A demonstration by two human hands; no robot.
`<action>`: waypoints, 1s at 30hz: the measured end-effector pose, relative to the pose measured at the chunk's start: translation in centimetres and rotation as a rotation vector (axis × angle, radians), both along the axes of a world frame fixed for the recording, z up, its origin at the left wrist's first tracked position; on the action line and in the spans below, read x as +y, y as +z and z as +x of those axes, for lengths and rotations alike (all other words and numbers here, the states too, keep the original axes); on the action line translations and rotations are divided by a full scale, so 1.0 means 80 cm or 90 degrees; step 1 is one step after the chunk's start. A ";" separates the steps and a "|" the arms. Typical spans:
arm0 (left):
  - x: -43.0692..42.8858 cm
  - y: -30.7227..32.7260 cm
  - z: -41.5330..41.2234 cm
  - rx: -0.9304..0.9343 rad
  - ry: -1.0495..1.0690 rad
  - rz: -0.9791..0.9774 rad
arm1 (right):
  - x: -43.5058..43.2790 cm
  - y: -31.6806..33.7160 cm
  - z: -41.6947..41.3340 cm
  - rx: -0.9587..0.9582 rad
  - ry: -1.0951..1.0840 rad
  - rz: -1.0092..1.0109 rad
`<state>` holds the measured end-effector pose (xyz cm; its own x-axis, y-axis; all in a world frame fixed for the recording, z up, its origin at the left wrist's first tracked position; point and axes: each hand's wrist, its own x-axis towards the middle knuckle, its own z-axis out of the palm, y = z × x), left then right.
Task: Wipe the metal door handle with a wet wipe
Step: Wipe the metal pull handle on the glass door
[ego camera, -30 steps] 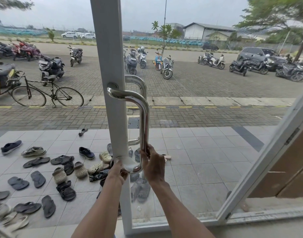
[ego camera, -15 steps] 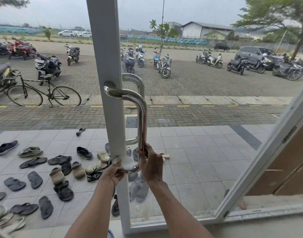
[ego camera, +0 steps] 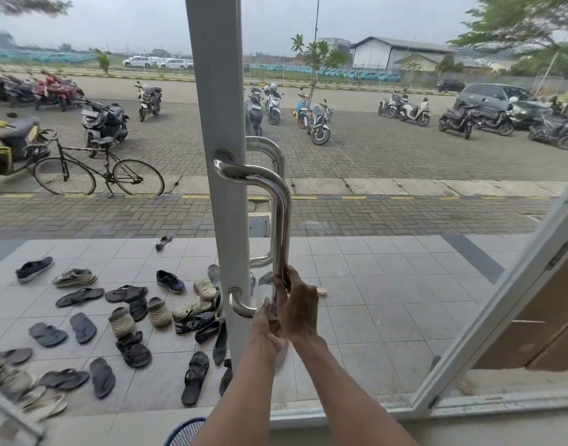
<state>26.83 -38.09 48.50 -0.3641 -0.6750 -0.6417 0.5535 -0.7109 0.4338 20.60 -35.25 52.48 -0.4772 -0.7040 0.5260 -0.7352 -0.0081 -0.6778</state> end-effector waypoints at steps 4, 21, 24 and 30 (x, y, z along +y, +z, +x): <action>-0.037 -0.004 0.041 -0.184 -0.004 0.003 | 0.000 0.001 0.001 -0.003 0.010 -0.004; -0.005 0.017 -0.007 0.012 -0.130 0.044 | -0.003 0.000 -0.008 -0.052 0.047 0.039; -0.004 0.028 0.003 -0.079 -0.195 0.076 | -0.002 0.000 -0.008 -0.102 0.046 0.036; -0.013 0.032 0.017 -0.145 -0.199 0.180 | 0.027 -0.039 0.010 -0.244 -0.131 0.032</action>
<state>28.18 -39.14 51.07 -0.3511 -0.3429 -0.8713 0.2074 -0.9359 0.2847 21.40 -33.12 49.39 -0.7639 -0.5944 0.2514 -0.4136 0.1520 -0.8977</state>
